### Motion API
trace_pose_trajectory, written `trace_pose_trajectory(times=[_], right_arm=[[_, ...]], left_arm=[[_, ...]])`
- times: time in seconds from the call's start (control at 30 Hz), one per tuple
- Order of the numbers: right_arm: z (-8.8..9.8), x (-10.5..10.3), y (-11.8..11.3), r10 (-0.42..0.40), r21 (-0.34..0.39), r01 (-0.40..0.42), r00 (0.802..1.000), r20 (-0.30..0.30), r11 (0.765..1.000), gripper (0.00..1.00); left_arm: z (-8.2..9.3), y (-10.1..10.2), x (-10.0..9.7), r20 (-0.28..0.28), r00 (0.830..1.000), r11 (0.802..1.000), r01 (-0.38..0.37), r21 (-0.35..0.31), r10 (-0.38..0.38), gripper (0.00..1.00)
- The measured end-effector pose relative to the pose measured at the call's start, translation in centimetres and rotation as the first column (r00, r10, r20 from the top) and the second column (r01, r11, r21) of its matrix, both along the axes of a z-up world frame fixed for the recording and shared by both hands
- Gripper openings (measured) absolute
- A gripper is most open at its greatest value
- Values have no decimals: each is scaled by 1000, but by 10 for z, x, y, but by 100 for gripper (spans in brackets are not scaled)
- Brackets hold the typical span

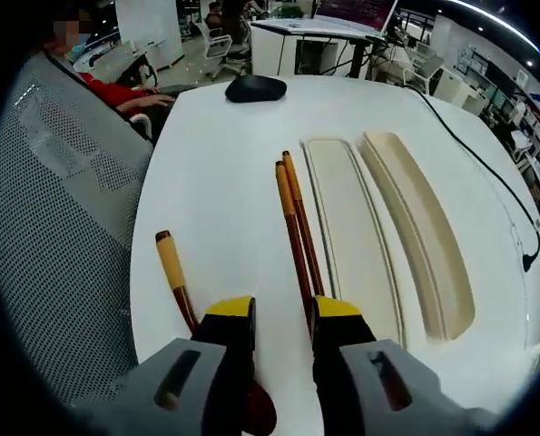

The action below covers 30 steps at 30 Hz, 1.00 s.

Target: Arrange the utensils inside the cutlery case until each visible utensil rests in its matching compartment.

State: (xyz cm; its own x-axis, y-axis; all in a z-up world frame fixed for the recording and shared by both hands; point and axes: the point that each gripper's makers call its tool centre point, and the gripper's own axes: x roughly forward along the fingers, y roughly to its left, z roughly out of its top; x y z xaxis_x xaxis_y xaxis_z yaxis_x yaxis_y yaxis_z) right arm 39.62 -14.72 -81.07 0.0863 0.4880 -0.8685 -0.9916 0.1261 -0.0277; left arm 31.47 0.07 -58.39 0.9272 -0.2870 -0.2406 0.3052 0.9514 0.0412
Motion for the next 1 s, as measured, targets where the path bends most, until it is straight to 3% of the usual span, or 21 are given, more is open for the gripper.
trace_pose_trajectory(times=[1.0], right_arm=[[-6, -9, 11, 23, -27, -23, 1000, 1, 999, 21]], left_arm=[[1, 1, 0, 3, 1000, 1000, -6, -2, 6, 56]])
